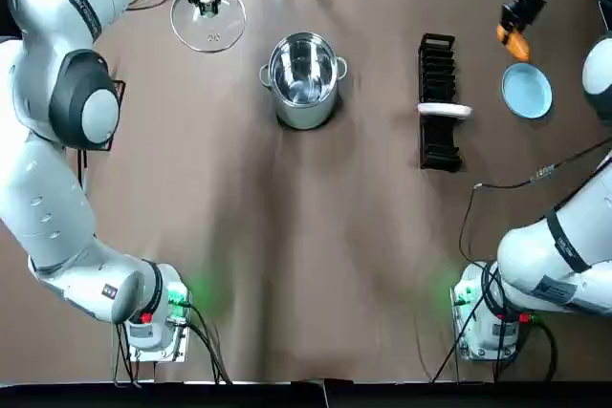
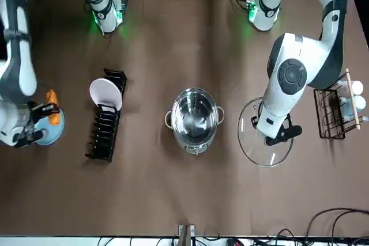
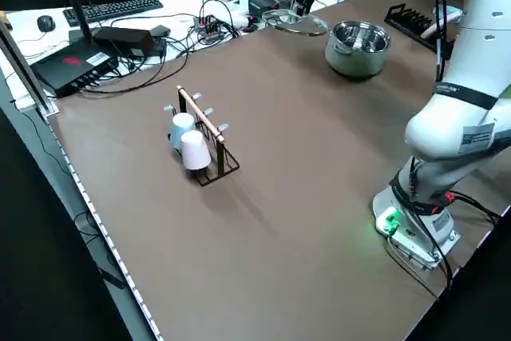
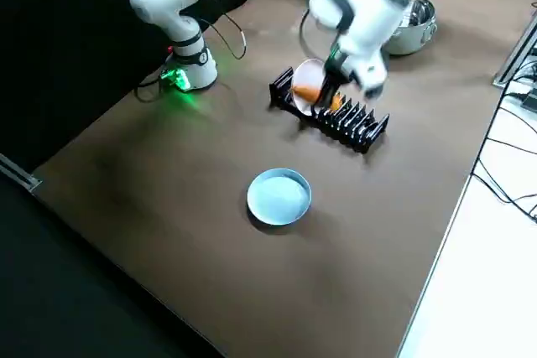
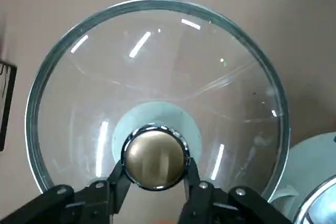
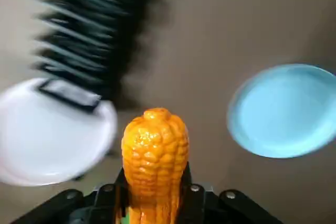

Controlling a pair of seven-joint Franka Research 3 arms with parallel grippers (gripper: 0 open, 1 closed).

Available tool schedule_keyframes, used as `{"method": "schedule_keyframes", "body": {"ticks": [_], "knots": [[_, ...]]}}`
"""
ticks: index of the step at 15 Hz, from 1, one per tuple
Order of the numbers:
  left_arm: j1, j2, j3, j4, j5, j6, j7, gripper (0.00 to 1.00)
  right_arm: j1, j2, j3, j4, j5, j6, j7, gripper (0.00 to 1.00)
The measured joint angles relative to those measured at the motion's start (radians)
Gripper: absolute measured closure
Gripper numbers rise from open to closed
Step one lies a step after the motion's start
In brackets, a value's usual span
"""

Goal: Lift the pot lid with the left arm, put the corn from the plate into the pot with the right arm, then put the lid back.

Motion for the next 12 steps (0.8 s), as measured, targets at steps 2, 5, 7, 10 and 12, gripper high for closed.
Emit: {"method": "schedule_keyframes", "body": {"ticks": [2, 5, 7, 10, 12], "knots": [[0.000, 0.000, 0.000, 0.000, 0.000, 0.000, 0.000, 0.53, 0.095, -0.017, 0.005, 0.000, 0.069, -0.021, 0.131, 0.61], [0.000, 0.000, 0.000, 0.000, 0.000, 0.000, 0.000, 0.53, 0.252, -0.012, 0.009, 0.000, 0.099, -0.009, 0.381, 0.61], [0.000, 0.000, 0.000, 0.000, 0.000, 0.000, 0.000, 0.53, 0.325, -0.011, 0.010, 0.000, 0.159, -0.001, 0.475, 0.61], [0.000, 0.000, 0.000, 0.000, 0.000, 0.000, 0.000, 0.53, 0.409, -0.011, 0.009, 0.001, 0.209, 0.061, 0.573, 0.61], [0.000, 0.000, 0.000, 0.000, 0.000, 0.000, 0.000, 0.54, 0.482, -0.005, 0.009, 0.001, 0.213, 0.150, 0.672, 0.61]]}}
